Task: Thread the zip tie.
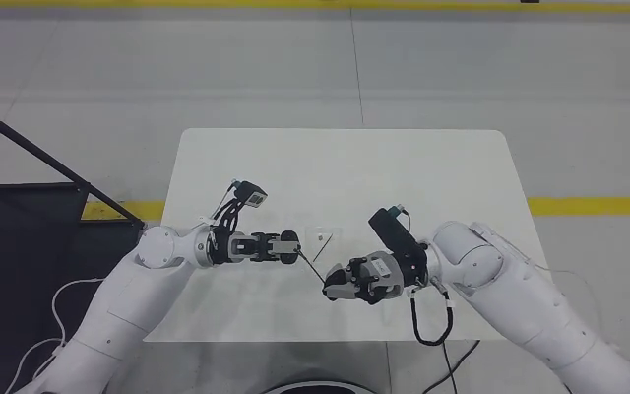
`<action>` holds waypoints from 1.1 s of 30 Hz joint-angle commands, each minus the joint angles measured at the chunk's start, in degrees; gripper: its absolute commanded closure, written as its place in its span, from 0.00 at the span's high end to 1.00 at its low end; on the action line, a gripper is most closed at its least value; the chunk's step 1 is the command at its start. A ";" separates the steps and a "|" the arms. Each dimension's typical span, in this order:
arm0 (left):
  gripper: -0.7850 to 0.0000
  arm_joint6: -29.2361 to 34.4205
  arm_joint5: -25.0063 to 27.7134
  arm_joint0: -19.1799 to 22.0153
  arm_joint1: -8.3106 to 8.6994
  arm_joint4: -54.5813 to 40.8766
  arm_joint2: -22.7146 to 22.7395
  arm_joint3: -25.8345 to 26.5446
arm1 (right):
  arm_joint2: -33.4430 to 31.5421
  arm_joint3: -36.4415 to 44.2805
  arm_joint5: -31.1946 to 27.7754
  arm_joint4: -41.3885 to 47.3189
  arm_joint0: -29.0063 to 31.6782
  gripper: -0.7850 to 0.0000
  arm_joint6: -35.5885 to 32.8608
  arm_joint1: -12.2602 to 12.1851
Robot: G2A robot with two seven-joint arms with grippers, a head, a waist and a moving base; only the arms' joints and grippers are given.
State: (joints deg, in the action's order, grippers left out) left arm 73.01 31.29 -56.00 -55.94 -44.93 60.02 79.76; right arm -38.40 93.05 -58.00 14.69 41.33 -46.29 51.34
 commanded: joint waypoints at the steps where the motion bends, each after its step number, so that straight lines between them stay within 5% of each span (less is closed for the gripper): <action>1: 0.00 0.09 -0.09 -0.02 -0.07 0.05 -0.05 -0.23 | -0.88 0.55 0.00 0.30 0.59 0.00 0.00 -0.01; 33: 0.00 0.66 -0.66 0.00 -0.89 0.25 -1.00 -2.34 | -9.23 6.57 0.00 2.97 7.00 0.00 -0.01 0.12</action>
State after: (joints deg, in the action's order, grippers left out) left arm 73.67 30.62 -56.00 -56.83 -44.68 59.01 77.42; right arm -47.67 99.64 -58.00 17.67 48.35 -46.29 51.47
